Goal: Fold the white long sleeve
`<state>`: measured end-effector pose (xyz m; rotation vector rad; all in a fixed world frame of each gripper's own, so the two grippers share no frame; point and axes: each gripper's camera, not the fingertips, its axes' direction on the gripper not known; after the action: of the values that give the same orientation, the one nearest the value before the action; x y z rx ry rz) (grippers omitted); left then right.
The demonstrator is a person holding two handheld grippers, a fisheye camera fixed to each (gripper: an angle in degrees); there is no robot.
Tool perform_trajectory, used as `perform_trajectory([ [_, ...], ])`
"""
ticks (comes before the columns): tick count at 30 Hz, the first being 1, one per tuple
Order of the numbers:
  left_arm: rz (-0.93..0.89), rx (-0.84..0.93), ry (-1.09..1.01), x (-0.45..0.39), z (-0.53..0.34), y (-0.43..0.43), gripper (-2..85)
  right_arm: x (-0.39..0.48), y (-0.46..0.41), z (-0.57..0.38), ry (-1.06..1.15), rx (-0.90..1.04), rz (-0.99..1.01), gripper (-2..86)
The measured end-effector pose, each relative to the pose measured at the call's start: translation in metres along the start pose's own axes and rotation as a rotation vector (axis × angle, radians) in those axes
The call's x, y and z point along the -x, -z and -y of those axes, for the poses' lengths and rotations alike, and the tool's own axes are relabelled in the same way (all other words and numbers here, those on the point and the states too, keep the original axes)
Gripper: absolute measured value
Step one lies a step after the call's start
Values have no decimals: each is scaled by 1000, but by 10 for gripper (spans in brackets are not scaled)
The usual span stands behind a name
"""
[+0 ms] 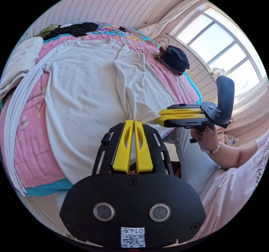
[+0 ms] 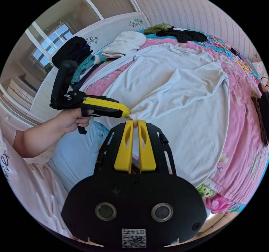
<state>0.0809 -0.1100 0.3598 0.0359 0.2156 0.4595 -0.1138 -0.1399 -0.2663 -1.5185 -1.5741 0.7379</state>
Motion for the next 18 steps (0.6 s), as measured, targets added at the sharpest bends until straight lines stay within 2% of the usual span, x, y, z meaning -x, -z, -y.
perform_trajectory([
  [4,41,-12,-53,-4,-34,58,-10,40,-3,10,153,46,51,21],
  [8,105,57,-1,12,-61,71,-10,68,-38,18,247,144,53,33],
  [12,104,59,87,31,-80,96,-9,70,-66,24,215,210,98,65],
  [18,200,72,116,48,-88,144,-7,44,-63,26,100,151,95,67],
])
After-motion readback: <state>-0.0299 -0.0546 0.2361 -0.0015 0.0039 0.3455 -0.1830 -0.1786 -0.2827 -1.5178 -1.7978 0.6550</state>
